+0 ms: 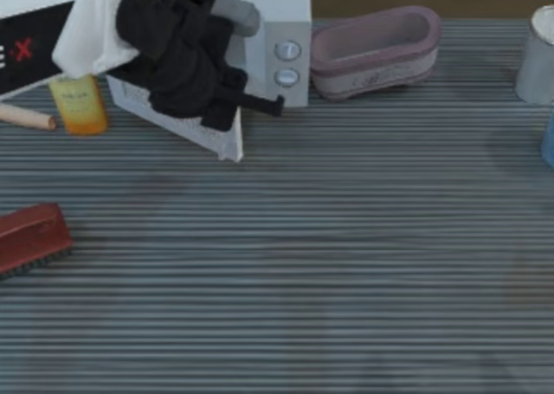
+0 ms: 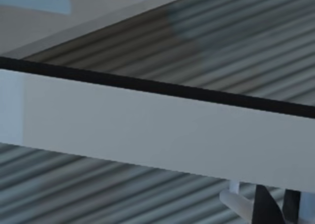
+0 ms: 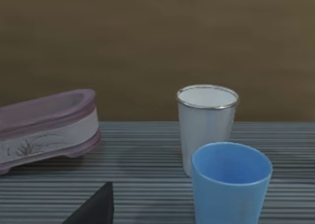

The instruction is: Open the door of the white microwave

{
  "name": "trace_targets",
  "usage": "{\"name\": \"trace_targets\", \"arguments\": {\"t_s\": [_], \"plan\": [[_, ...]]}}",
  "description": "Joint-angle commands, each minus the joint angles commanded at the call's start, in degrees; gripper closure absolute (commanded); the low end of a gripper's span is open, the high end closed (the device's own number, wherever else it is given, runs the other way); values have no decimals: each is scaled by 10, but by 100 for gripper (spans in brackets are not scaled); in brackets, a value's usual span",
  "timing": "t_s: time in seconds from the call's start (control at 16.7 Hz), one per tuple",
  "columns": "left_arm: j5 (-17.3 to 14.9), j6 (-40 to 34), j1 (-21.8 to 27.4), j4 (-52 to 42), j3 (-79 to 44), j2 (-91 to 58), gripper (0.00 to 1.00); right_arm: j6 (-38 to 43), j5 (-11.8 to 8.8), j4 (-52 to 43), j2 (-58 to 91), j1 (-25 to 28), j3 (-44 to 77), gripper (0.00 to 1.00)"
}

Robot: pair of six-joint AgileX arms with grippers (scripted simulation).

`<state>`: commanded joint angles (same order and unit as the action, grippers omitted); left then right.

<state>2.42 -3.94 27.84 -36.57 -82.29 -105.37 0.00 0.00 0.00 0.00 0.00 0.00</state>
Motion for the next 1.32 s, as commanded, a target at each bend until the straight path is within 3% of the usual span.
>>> {"name": "trace_targets", "arguments": {"t_s": [0.24,0.6,1.32], "plan": [[-8,7,0,3,6,4,100,0,0,0,0,0,0,0],[-46,79,-25,9,52,40,100,0,0,0,0,0,0,0],[-48,81,-26,10,53,42,100,0,0,0,0,0,0,0]]}}
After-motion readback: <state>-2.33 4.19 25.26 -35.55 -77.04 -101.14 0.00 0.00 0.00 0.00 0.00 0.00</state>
